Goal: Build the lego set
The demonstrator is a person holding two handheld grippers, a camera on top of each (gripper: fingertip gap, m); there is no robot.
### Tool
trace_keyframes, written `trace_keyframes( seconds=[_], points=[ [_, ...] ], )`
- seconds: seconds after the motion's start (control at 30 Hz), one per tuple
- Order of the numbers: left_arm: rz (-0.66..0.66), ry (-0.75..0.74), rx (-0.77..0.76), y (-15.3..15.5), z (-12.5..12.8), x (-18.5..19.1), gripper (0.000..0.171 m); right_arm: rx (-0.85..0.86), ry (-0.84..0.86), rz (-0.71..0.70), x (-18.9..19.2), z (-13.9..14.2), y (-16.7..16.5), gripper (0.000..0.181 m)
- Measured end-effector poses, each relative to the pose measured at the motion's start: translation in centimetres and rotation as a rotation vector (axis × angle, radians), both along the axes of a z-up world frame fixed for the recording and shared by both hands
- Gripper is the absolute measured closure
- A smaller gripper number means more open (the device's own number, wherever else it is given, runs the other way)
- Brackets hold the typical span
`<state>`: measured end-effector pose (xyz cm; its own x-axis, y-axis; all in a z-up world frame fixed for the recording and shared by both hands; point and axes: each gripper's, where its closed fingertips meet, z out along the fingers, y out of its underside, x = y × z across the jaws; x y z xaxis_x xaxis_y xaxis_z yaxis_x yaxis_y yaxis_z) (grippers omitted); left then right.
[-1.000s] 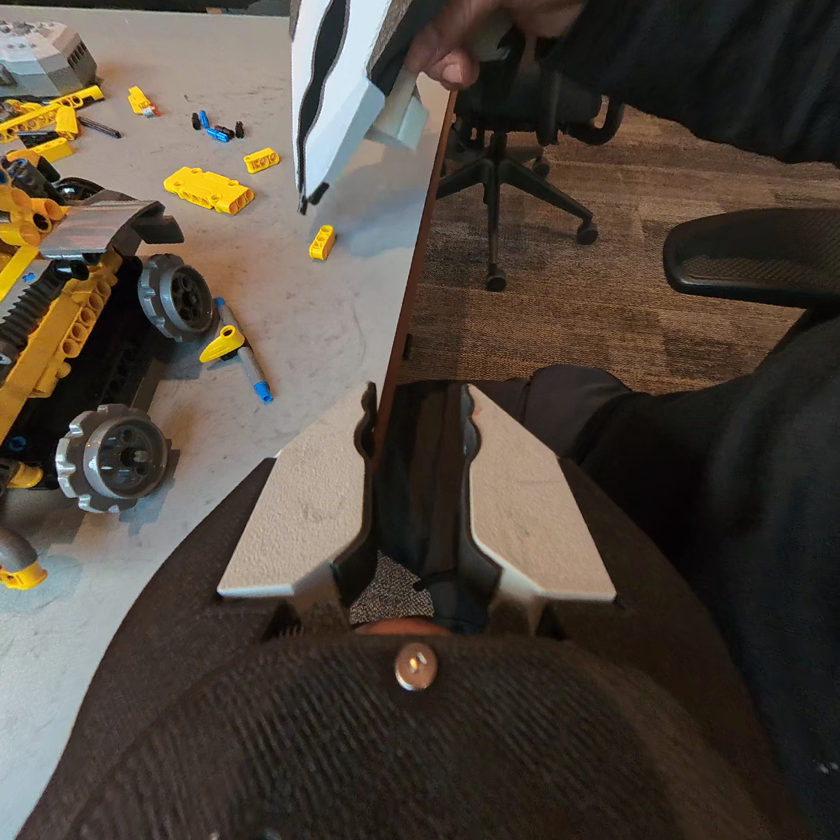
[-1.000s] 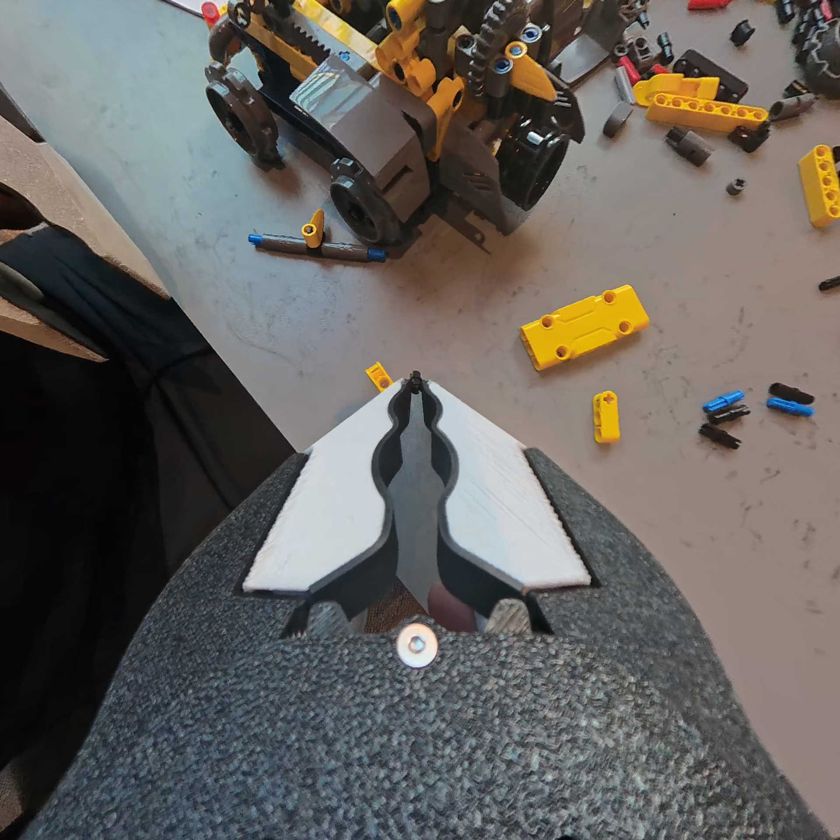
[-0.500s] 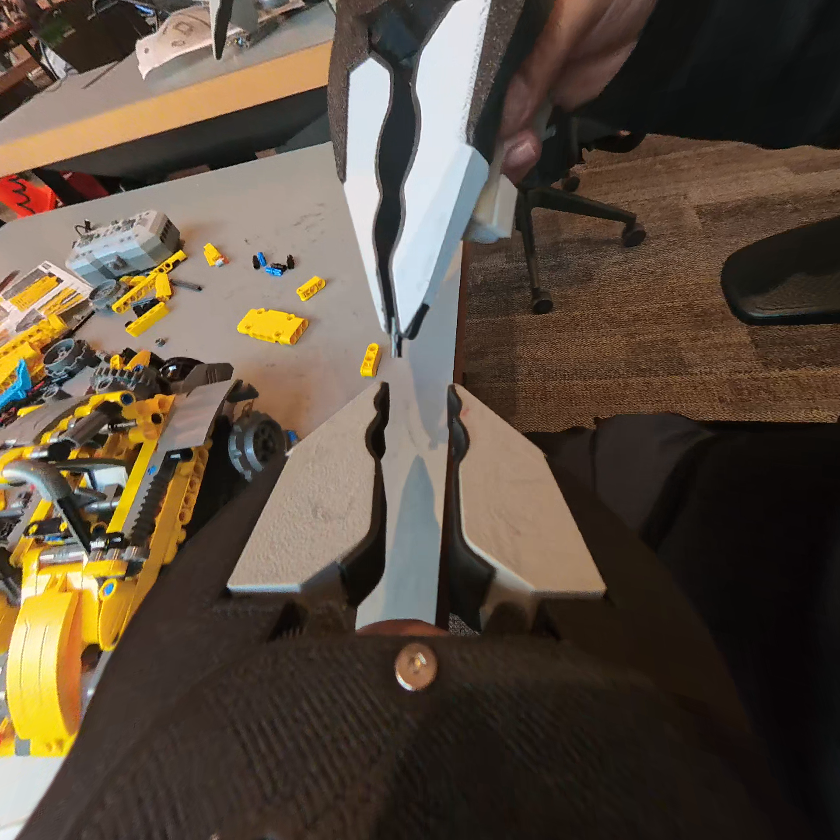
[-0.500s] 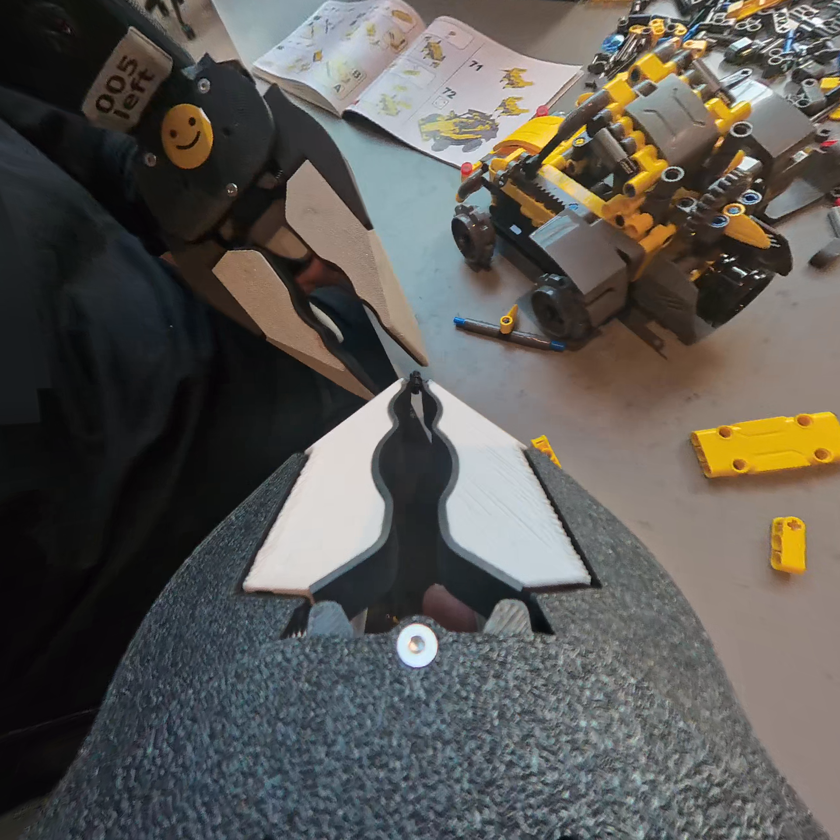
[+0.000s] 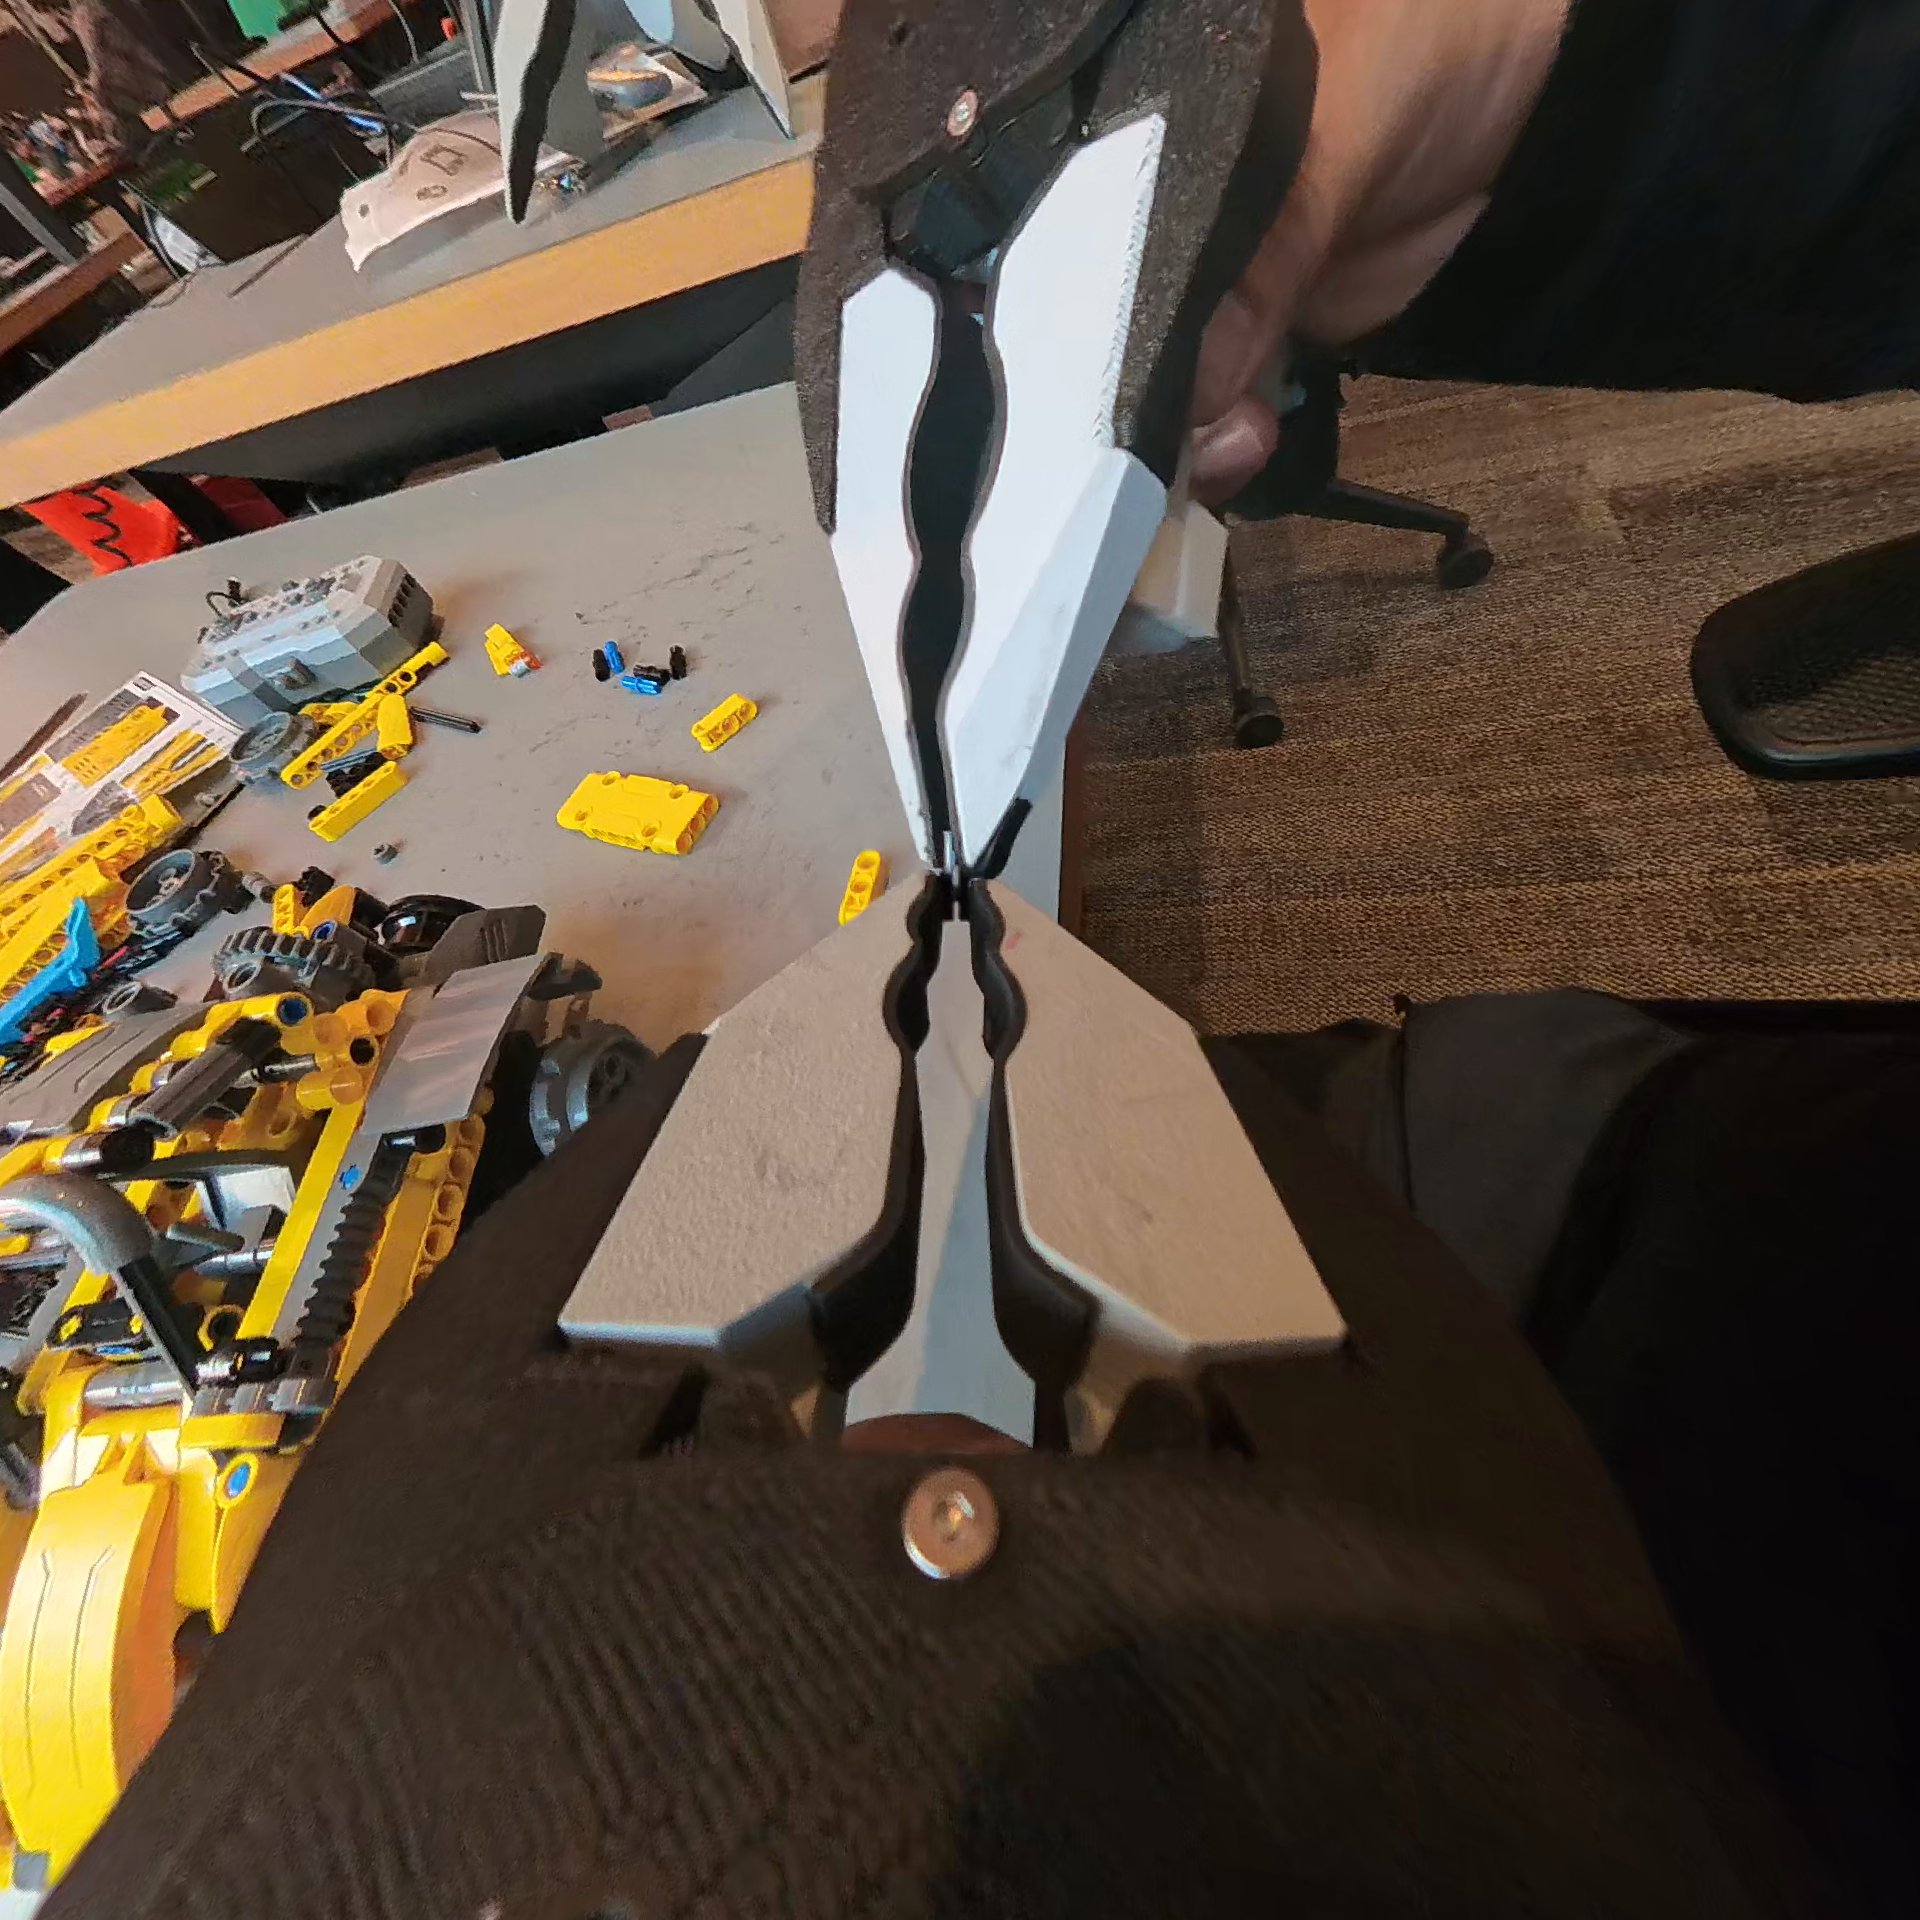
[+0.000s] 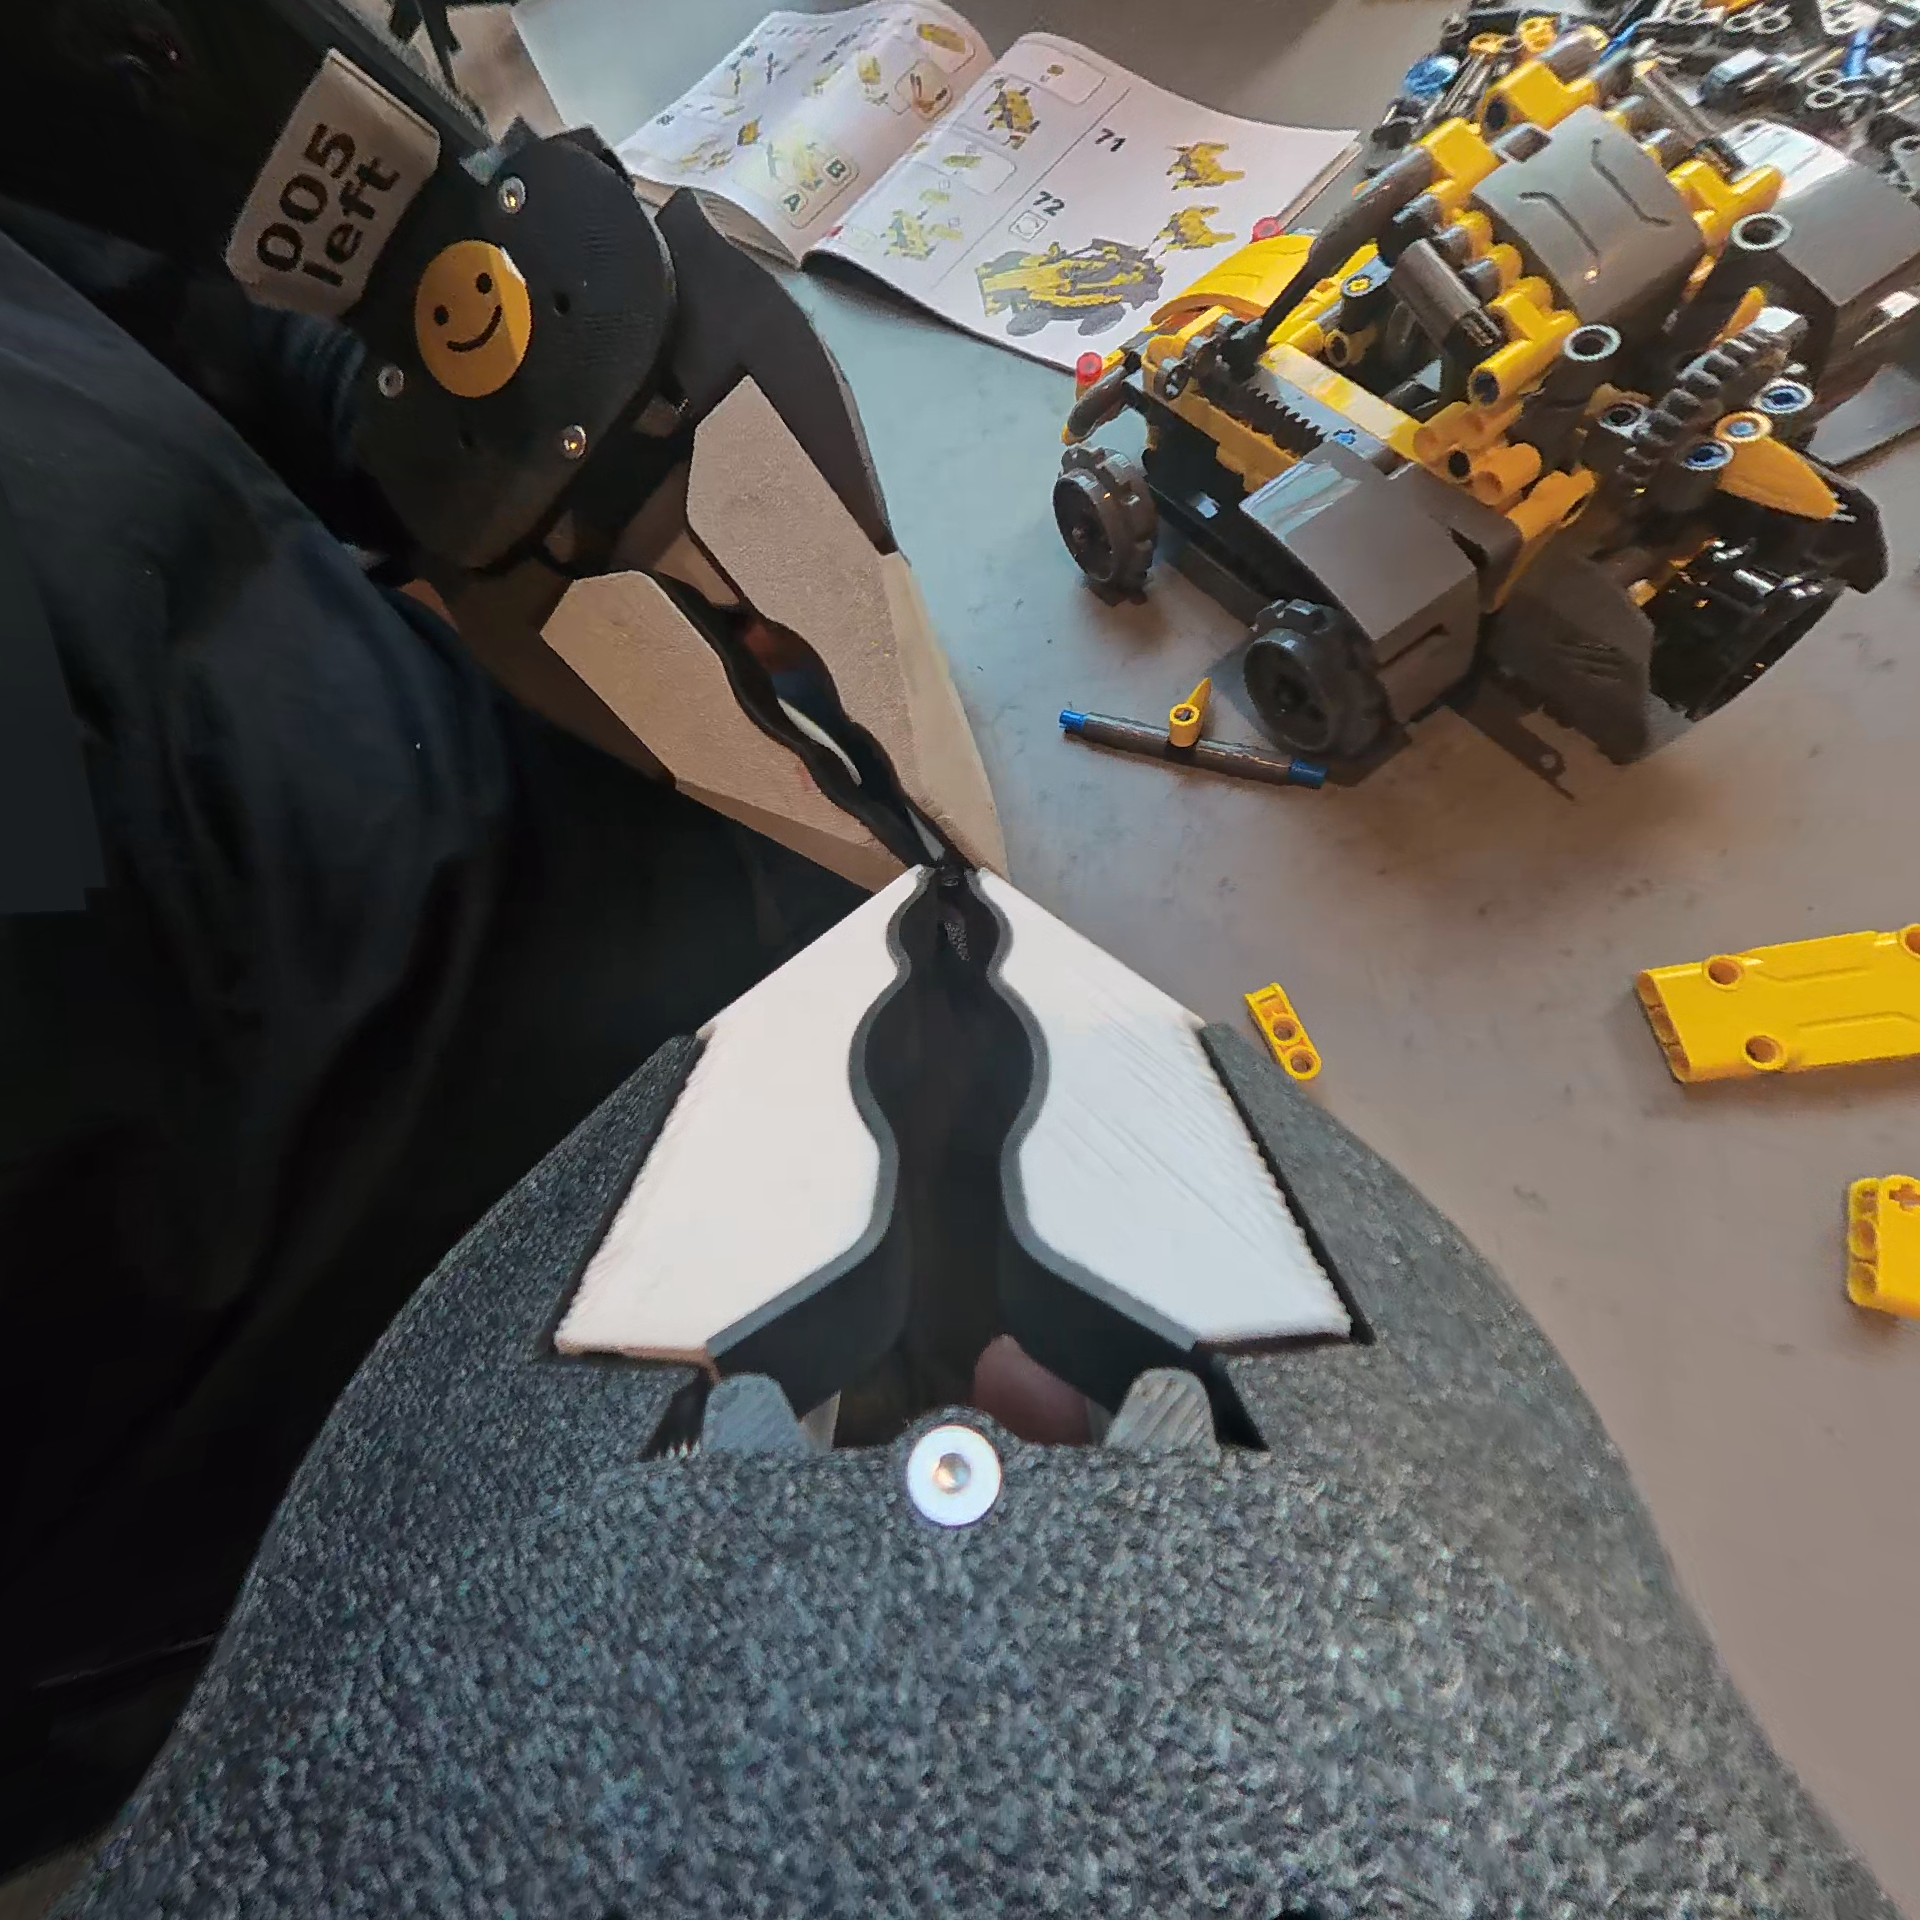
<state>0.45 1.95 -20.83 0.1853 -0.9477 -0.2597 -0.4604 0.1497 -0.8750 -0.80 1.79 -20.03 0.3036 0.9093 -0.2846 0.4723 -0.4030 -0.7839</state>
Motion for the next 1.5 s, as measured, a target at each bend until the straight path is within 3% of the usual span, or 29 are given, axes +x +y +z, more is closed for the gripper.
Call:
trace_keyframes(
  seconds=[0.3,0.53,0.67,0.8,1.07,1.33,1.5],
  points=[
    [0.058,-0.001,0.01,0.6,-0.3,1.3,0.17,-0.056,0.138,-0.19,1.3,-0.2,0.7,0.176],
    [0.104,0.152,-0.104,1.9,-2.7,2.0,0.147,0.03,-0.03,-0.303,4.6,-2.1,2.8,0.177],
    [0.117,0.176,-0.095,2.9,-2.8,3.0,0.148,-0.003,-0.14,-0.335,6.0,-3.5,4.0,0.177],
    [0.141,0.199,-0.086,4.1,-2.5,3.3,0.148,0.048,-0.154,-0.329,6.5,-3.1,4.1,0.177],
    [0.192,0.348,-0.114,5.9,-4.8,3.2,0.143,0.071,-0.135,-0.416,8.5,-2.6,4.6,0.177],
    [0.156,0.323,-0.194,5.5,-5.2,3.6,0.167,0.076,-0.161,-0.399,8.1,-2.8,3.6,0.177],
    [0.164,0.316,-0.172,5.0,-5.2,3.0,0.166,0.073,-0.176,-0.363,7.3,-2.5,3.5,0.177]
  ],
)
